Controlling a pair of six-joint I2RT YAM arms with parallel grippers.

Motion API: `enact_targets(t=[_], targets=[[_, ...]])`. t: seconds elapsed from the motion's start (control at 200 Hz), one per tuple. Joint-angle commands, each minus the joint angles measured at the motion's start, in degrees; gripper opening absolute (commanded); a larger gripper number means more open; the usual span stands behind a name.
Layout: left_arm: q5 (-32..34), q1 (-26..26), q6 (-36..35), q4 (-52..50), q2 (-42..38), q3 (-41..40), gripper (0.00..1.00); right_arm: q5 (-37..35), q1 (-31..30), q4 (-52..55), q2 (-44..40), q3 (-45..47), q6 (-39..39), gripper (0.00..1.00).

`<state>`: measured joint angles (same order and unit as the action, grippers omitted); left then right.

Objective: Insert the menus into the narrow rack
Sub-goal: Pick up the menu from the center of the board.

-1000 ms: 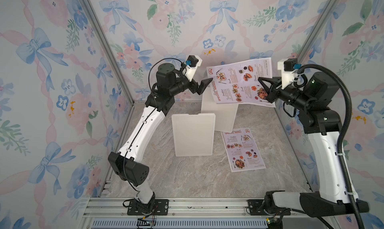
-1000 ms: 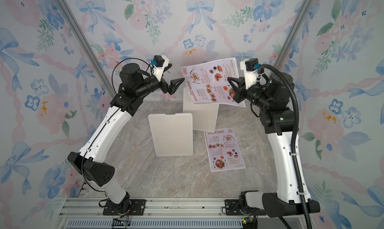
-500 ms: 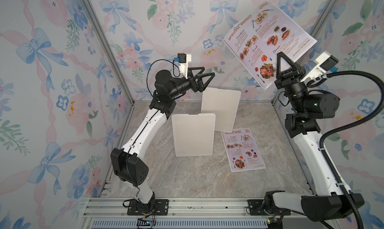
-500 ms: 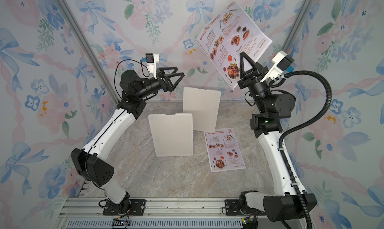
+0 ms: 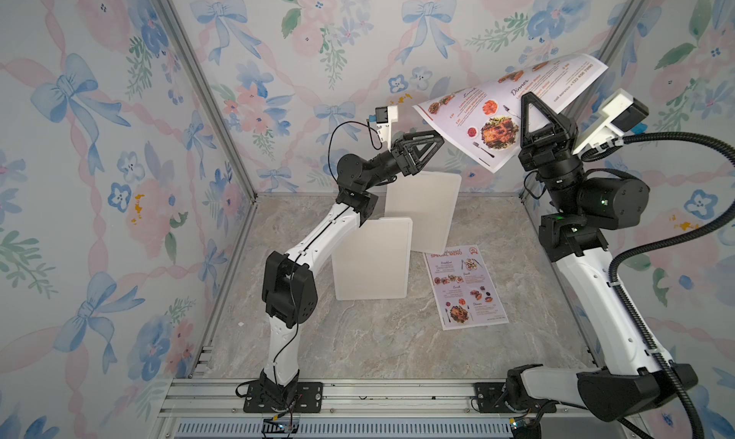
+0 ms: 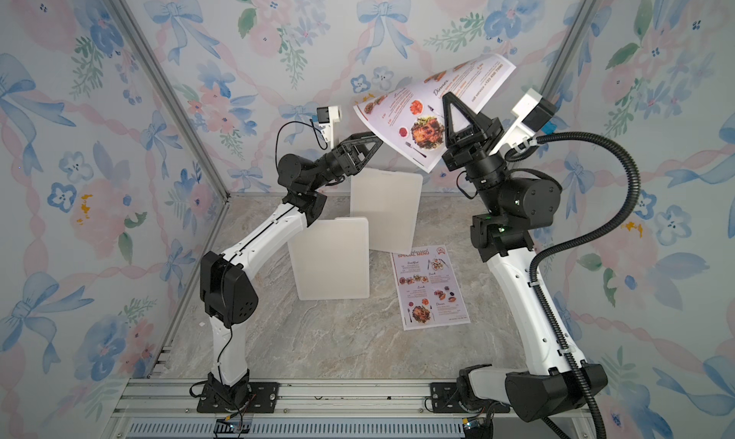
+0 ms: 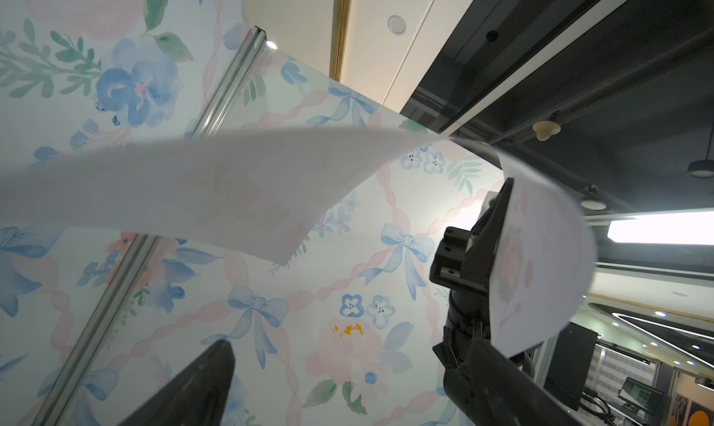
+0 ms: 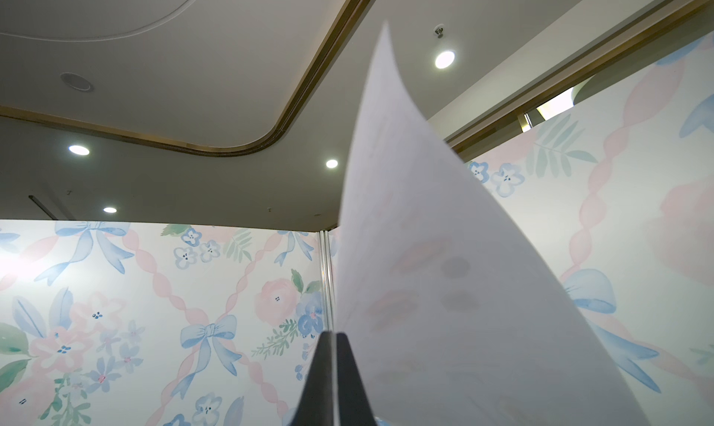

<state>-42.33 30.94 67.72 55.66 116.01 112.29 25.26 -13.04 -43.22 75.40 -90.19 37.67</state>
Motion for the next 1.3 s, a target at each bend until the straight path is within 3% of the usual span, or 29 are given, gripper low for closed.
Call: enact_targets(t=[0.0, 0.205, 0.435, 0.68, 0.83, 0.925, 1.05, 1.135, 1.21, 1.295], targets=[[-1.09, -0.09, 3.63, 9.63, -3.36, -2.50, 0.95, 0.06, -0.56, 0.48, 0.45, -1.63, -1.53, 0.00], [0.37, 0.48, 3.43, 13.85, -5.84, -6.81, 0.92, -0.03, -0.65, 0.47, 1.33, -2.18, -2.49, 0.00], [1.53, 1.41, 10.56, 14.74, 1.60, 5.04, 0.88, -0.39, -1.46, -0.71, 0.63, -1.04, -2.25, 0.00], [5.74, 1.07, 12.15, 14.98, 4.49, 10.17, 0.82, 0.27, -2.75, -2.58, -0.56, 2.29, 0.10, 0.00], [7.56, -0.76, 12.78, 15.00, 4.53, 10.53, 0.65, -0.28, -3.64, -1.84, -2.49, 5.40, -0.95, 0.00], [8.45, -2.08, 12.58, 14.93, 4.17, 10.58, 0.49, -1.46, -4.08, -2.48, -3.77, 8.24, -1.40, 0.00], [8.50, -3.69, 12.49, 15.01, 3.30, 10.09, 0.39, -3.53, -4.19, -2.68, -5.42, 12.10, -1.52, 0.00], [7.31, -3.87, 11.38, 15.00, 2.95, 9.97, 0.21, -3.34, -4.19, -3.01, -5.10, 12.85, -1.54, 0.00], [6.09, -4.11, 10.18, 14.86, 2.42, 9.43, 0.00, -3.15, -4.19, -3.27, -5.09, 13.90, -1.46, 0.21], [3.38, -4.96, 7.13, 14.67, 1.10, 7.95, 0.00, -2.85, -3.14, -1.18, -6.77, 16.50, -1.46, 0.56]])
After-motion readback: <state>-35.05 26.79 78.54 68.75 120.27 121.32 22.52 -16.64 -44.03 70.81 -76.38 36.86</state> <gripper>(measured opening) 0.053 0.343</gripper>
